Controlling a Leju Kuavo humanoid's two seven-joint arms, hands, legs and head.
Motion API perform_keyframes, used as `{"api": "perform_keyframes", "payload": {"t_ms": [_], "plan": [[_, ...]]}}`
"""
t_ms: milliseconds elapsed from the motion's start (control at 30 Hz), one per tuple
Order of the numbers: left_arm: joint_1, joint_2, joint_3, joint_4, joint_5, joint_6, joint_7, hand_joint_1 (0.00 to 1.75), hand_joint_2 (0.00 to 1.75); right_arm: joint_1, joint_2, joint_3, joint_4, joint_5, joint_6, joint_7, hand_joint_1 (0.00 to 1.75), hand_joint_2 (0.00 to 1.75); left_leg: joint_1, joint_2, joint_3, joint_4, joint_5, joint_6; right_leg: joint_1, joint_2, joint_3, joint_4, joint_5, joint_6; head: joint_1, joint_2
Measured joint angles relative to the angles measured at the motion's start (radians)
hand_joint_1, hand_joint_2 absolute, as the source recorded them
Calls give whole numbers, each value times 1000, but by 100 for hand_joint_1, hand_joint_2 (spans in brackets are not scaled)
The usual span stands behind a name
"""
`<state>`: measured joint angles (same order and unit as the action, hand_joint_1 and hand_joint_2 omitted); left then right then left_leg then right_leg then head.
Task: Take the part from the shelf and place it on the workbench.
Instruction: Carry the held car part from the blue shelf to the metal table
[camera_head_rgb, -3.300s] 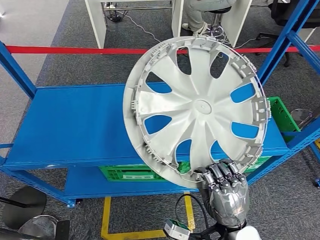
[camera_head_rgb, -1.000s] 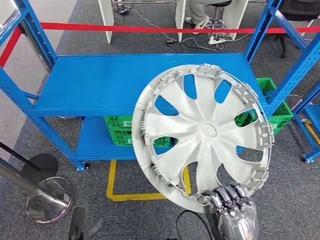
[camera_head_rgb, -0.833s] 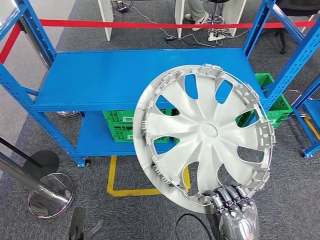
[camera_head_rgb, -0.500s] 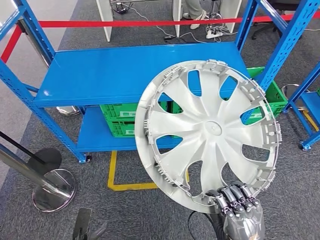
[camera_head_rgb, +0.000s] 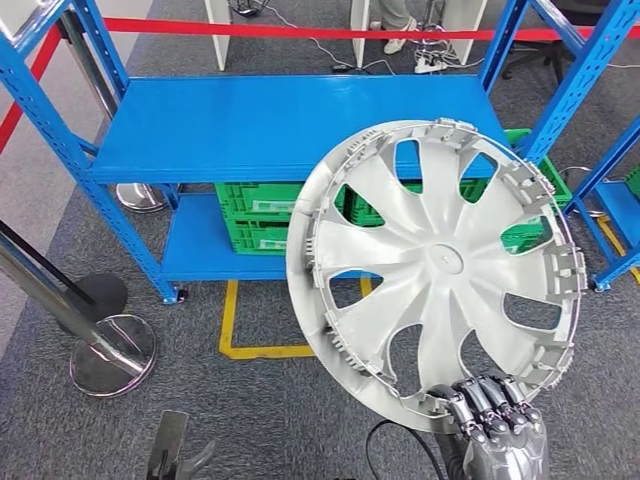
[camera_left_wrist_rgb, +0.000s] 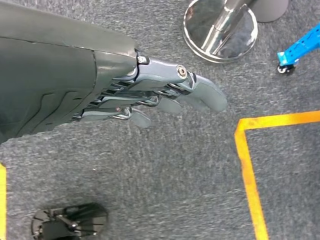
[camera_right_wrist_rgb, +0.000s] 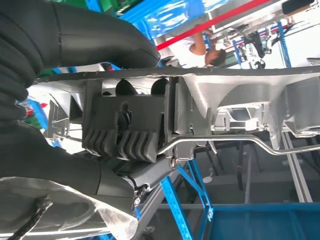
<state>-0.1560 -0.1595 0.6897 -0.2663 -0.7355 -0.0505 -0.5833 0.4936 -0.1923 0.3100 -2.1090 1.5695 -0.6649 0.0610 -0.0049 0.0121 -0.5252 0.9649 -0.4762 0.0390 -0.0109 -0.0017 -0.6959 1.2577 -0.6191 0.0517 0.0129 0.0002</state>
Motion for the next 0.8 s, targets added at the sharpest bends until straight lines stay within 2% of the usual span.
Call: {"api": "perform_keyframes", "payload": {"t_ms": [33, 67, 100, 167, 200, 233, 300, 333, 367, 400, 467, 500, 533, 567, 600, 633, 667, 700, 733, 767, 800], "plan": [[-1, 0, -2, 0, -2, 0, 3, 0, 175, 4, 3, -3, -2, 0, 0, -3, 175, 175, -1, 1, -13, 5, 6, 0, 0, 0, 9, 17, 3, 1, 0, 0], [-2, 0, -5, 0, -5, 0, 5, 0, 175, 8, 6, -7, -3, 0, 0, -6, 175, 175, -2, 1, -25, 11, 11, -1, 0, 0, 36, -3, 23, 0, 0, 0], [-3, -1, -8, 0, -7, 0, 7, 0, 175, 11, 8, -11, -6, 1, 0, -10, 175, 175, -2, 1, -35, 16, 16, -3, 0, 0, 81, -60, 51, -2, 0, 0], [-5, -2, -14, 0, -9, -1, 9, 0, 175, 16, 13, -19, -11, 1, 0, -15, 175, 175, -4, 0, -53, 26, 26, -10, 1, 2, 177, -203, 78, -8, 0, 0], [-6, -2, -16, 0, -9, -1, 9, 0, 175, 19, 14, -23, -14, 1, 0, -18, 175, 175, -6, 0, -60, 30, 32, -15, 2, 3, 208, -253, 79, -11, -1, 0], [-7, -3, -18, 0, -10, -1, 9, 0, 175, 22, 15, -26, -17, 1, 0, -19, 175, 175, -7, 0, -66, 31, 40, -20, 4, 4, 221, -278, 76, -14, -1, 0], [-8, -4, -18, 0, -10, -1, 9, 0, 175, 28, 18, -32, -22, 1, 0, -21, 175, 175, -6, -1, -76, 33, 52, -31, 5, 2, 213, -286, 88, -27, -1, 0], [-7, -4, -19, 0, -10, -1, 9, 0, 175, 29, 19, -33, -24, 1, 0, -21, 175, 175, -5, -2, -82, 39, 42, -37, 4, 1, 204, -287, 97, -38, 0, 0], [-6, -3, -19, 0, -10, -1, 10, 0, 175, 31, 21, -34, -26, 1, 0, -21, 175, 175, -4, -4, -91, 58, 14, -43, 2, -1, 194, -289, 107, -49, -2, 0], [-6, -3, -19, 0, -10, -1, 10, 0, 175, 32, 23, -35, -27, 1, 0, -21, 175, 175, -2, -6, -103, 96, -30, -49, 0, -3, 182, -290, 118, -57, -3, 0], [-6, -3, -19, 0, -10, -1, 10, 0, 175, 32, 25, -35, -29, 1, 0, -21, 175, 175, 3, -8, -127, 217, -128, -58, 1, -5, 156, -288, 140, -64, -6, 0], [-6, -3, -19, 0, -10, -1, 10, 0, 175, 33, 25, -35, -29, 1, 0, -21, 175, 175, 6, -8, -131, 272, -153, -61, 1, -6, 141, -286, 151, -63, -6, 0], [-6, -3, -19, 0, -11, -1, 10, 0, 175, 33, 26, -36, -29, 1, 0, -21, 175, 175, 8, -8, -125, 305, -153, -64, 1, -6, 125, -283, 160, -61, -6, 0], [-7, -3, -19, 0, -11, -1, 10, 0, 175, 34, 26, -36, -29, 1, 0, -21, 175, 175, 9, -8, -104, 304, -130, -65, 1, -7, 109, -278, 169, -59, -6, 0], [-7, -3, -20, 0, -13, -1, 11, 0, 175, 35, 27, -36, -29, 1, 0, -21, 175, 175, 11, -8, -69, 270, -97, -65, 1, -7, 93, -272, 177, -56, -6, 0], [-9, -3, -20, 0, -14, -2, 11, 0, 175, 36, 28, -36, -29, 1, 0, -21, 175, 175, 12, -8, -21, 210, -74, -64, 1, -6, 78, -265, 185, -52, -6, 0], [-11, -3, -21, 0, -16, -2, 12, 0, 175, 38, 29, -36, -29, 1, 0, -21, 175, 175, 12, -8, 33, 132, -68, -61, 1, -6, 65, -258, 192, -47, -6, 0], [-13, -3, -22, 0, -17, -3, 12, 0, 175, 39, 29, -37, -29, 1, 0, -21, 175, 175, 10, -9, 75, 67, -74, -56, 2, -6, 57, -253, 201, -42, -5, 0], [-15, -4, -23, 0, -18, -4, 12, 0, 175, 41, 30, -38, -29, 1, 0, -21, 175, 175, 8, -10, 100, 22, -84, -50, 3, -7, 51, -252, 211, -37, -5, 0], [-17, -4, -24, 0, -18, -5, 13, 0, 175, 42, 30, -39, -30, 1, 0, -21, 175, 175, 5, -11, 108, 1, -90, -43, 2, -8, 49, -253, 221, -31, -5, 0], [-17, -5, -25, 0, -18, -6, 13, 0, 175, 43, 30, -41, -30, 1, 0, -21, 175, 175, 4, -10, 101, 0, -84, -35, 1, -8, 46, -257, 231, -26, -5, 0]]}}
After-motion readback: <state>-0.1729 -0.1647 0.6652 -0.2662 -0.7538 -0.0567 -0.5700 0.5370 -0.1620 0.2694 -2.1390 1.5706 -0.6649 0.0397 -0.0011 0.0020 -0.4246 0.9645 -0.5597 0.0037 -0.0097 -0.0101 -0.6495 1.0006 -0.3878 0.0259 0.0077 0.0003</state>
